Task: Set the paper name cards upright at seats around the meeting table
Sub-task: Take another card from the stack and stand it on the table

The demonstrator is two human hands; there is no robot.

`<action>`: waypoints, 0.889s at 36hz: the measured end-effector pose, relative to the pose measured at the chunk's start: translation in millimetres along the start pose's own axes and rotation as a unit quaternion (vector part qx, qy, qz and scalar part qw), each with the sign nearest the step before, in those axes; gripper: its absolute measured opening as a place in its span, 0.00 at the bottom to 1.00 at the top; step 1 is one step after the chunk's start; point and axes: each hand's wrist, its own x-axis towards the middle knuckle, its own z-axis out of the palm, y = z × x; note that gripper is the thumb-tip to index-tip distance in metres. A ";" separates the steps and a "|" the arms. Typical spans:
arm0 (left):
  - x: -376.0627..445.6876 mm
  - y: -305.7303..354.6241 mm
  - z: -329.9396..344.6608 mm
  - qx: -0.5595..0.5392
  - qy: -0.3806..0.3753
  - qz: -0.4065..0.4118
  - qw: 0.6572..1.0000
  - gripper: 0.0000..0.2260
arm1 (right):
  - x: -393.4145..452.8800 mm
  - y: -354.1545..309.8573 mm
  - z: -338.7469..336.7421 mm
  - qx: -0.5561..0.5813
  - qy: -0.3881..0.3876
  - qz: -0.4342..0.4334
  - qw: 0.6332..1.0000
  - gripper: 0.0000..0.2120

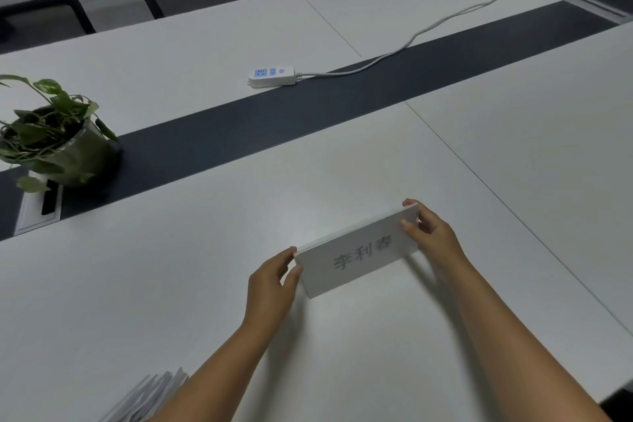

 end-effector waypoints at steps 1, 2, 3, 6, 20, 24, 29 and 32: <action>-0.5 0.3 0.1 -0.002 -0.001 -0.001 1.000 0.15 | -0.2 -0.2 -0.4 -0.001 0.000 0.002 1.000 0.17; -1.4 0.3 0.2 -0.002 -0.001 -0.002 1.000 0.15 | 0.2 -0.6 -0.4 -0.001 0.000 0.004 1.000 0.17; -2.6 0.4 0.5 -0.001 -0.001 0.000 1.000 0.15 | 0.6 -1.4 -0.3 -0.001 0.001 0.004 1.000 0.18; -5.3 0.6 1.8 0.001 0.000 0.008 1.000 0.15 | 2.3 -3.8 0.4 0.003 -0.003 0.004 1.000 0.18; 0.4 -2.9 5.3 0.017 0.001 0.016 1.000 0.15 | -1.2 -5.8 -0.7 0.012 0.000 0.008 1.000 0.19; -0.8 -3.6 3.9 0.014 -0.013 0.016 1.000 0.18 | -3.9 -7.0 0.7 0.018 -0.008 0.013 1.000 0.22; -20.2 3.3 -12.6 -0.035 0.001 0.000 0.999 0.26 | -23.3 -13.2 9.2 0.011 0.085 -0.031 0.996 0.24; -50.0 3.3 -32.3 -0.057 0.015 0.028 0.998 0.25 | -49.0 -21.1 24.2 -0.017 0.145 -0.119 0.982 0.19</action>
